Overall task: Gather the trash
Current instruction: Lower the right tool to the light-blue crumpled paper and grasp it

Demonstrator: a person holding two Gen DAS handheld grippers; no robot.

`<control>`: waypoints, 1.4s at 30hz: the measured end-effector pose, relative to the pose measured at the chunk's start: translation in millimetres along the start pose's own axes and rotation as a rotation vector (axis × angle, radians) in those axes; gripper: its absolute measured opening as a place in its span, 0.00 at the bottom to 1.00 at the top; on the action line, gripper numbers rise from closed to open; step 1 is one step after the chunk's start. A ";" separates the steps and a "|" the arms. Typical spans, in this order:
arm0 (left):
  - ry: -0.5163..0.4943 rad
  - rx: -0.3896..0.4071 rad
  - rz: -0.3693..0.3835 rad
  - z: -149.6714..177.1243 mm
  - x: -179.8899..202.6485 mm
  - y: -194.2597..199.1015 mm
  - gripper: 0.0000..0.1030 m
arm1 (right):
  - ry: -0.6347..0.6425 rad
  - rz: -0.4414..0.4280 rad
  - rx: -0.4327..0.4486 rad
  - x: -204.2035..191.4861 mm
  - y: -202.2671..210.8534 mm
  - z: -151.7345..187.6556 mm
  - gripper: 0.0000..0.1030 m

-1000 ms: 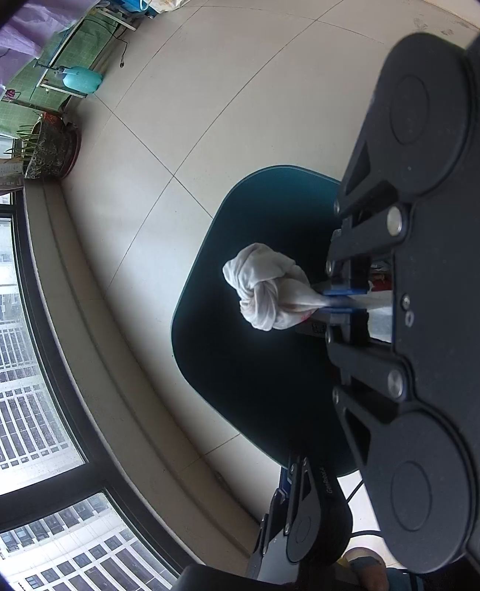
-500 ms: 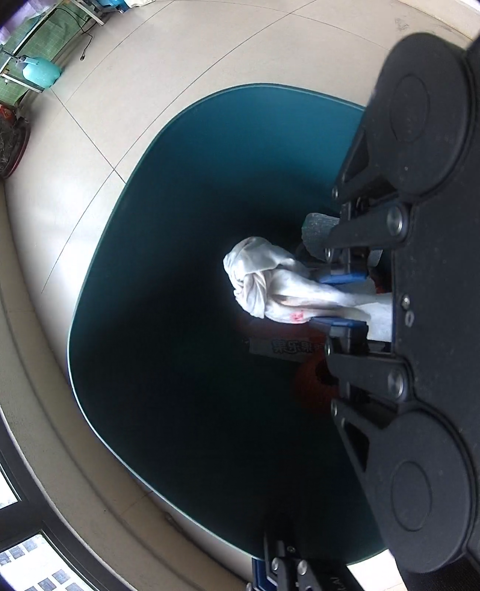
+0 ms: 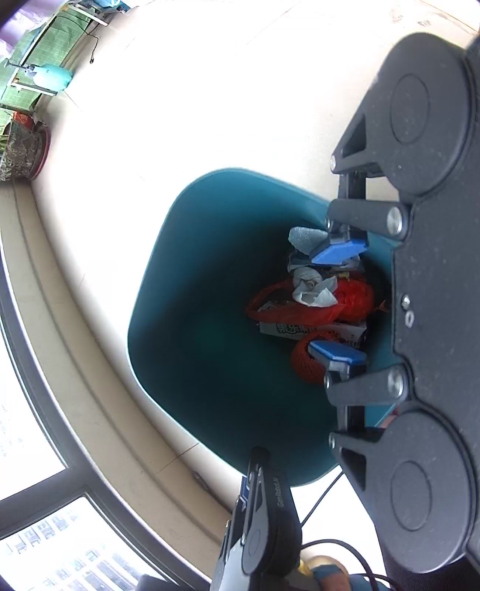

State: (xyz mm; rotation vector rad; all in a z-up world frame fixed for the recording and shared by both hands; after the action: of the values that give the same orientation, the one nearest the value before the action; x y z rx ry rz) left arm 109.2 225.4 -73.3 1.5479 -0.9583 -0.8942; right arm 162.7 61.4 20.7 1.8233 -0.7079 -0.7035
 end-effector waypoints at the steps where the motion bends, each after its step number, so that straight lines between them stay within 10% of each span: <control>1: 0.001 0.002 -0.002 -0.3 0.3 0.6 0.10 | -0.013 0.003 0.019 10.0 14.0 7.1 0.48; 12: 0.015 0.003 -0.033 -1.1 4.6 2.0 0.10 | -0.345 0.155 0.045 167.6 64.1 94.9 0.59; 27: 0.019 -0.013 -0.112 -3.3 15.4 -2.6 0.10 | -0.760 0.217 -0.053 340.9 -35.7 229.2 0.83; 42: 0.017 -0.026 -0.196 -7.5 23.4 -9.6 0.10 | -0.935 0.194 -0.228 386.5 -161.7 288.7 0.44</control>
State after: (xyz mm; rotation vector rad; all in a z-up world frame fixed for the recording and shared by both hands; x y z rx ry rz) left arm 126.5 208.0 -83.0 1.6452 -0.7892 -1.0251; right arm 227.4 -345.6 -277.6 1.1329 -1.3126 -1.4554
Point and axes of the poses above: each gripper's, at about its wrist camera, not at the fingertips, and y roughly against the way its jaws point, x to its right, z to its underside, the point moved 2 cm from there along -y, roughly the way its jaws point, and after that the axes turned 10 degrees about -x, right-handed, at the moved point
